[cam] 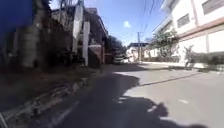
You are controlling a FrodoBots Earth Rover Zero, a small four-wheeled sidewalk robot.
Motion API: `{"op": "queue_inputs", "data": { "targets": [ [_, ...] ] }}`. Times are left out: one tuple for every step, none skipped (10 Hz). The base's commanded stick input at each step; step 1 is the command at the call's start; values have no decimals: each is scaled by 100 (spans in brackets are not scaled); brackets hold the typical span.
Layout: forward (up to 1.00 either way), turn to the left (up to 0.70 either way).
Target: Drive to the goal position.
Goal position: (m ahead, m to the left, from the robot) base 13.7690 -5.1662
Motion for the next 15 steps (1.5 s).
{"op": "queue_inputs", "data": {
  "targets": [
    [70,-2],
    [70,-2],
    [70,-2],
    [70,-2],
    [70,-2],
    [70,-2],
    [70,-2],
    [70,-2],
    [70,-2],
    [70,-2],
    [70,-2],
    [70,-2],
    [70,-2],
    [70,-2],
    [70,-2]
  ]
}}
